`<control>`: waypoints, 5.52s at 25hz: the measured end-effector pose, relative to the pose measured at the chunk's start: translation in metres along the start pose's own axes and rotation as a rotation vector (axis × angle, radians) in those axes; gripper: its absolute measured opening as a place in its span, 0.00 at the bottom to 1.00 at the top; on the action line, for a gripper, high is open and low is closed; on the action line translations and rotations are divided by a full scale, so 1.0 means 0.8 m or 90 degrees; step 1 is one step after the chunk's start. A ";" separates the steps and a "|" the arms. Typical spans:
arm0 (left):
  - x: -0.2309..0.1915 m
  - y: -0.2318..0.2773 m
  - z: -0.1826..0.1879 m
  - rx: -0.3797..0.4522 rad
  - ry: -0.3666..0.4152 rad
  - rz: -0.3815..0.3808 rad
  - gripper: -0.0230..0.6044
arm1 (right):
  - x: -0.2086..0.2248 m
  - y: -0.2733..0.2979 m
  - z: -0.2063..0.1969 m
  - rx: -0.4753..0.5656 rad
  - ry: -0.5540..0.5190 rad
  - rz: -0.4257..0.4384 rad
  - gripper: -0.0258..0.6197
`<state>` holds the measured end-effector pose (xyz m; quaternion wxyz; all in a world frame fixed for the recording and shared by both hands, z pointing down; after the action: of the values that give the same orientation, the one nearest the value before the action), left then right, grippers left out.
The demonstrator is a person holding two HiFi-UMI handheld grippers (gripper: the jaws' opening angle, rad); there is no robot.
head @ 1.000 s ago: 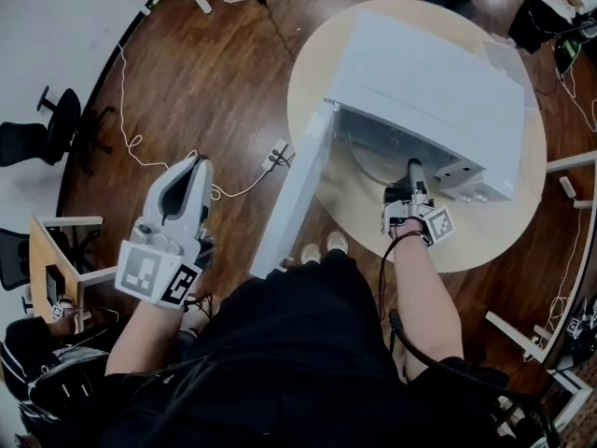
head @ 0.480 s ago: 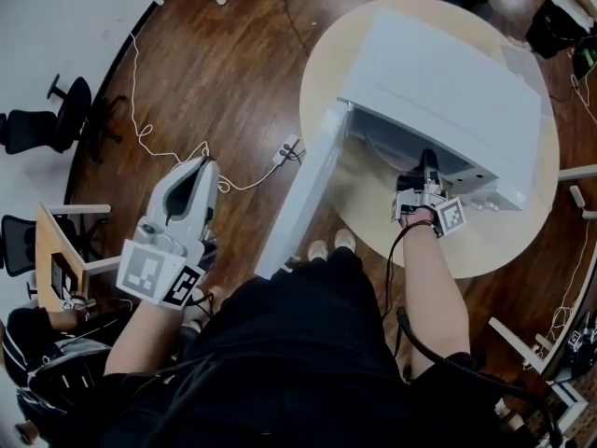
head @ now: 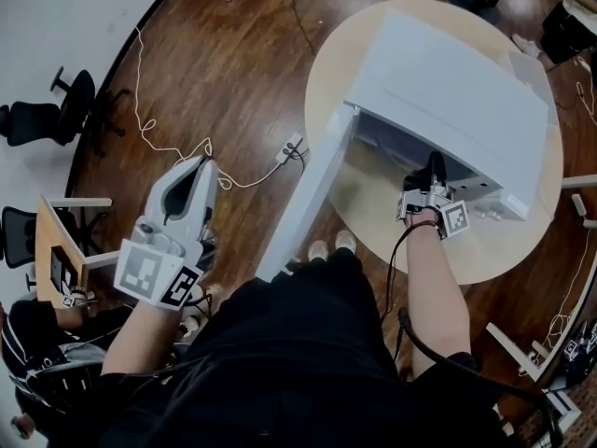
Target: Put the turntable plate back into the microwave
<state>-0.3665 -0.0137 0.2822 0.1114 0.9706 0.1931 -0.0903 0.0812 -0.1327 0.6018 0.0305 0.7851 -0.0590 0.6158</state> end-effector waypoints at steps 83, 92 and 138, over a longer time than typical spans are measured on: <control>0.014 0.067 -0.012 -0.003 -0.043 -0.066 0.05 | -0.020 0.026 -0.003 -0.132 -0.209 -0.374 0.35; 0.016 0.067 -0.011 0.000 -0.046 -0.074 0.05 | -0.019 0.015 -0.003 -0.119 -0.176 -0.365 0.35; 0.070 0.075 -0.014 -0.006 -0.033 -0.144 0.05 | 0.005 -0.073 0.021 -0.107 -0.128 -0.353 0.35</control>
<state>-0.2903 -0.0448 0.2916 0.1104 0.9393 0.2990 -0.1268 0.1061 -0.0767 0.6028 0.2561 0.8230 0.1042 0.4962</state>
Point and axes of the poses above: the fingertips, and each gripper's own axes: y forward along the fingers, x to its right, z out of its top, the point moved 10 cm from there along -y, backward along the fingers, and after that the axes turned 14 degrees about -y, right-handed, at the moved point
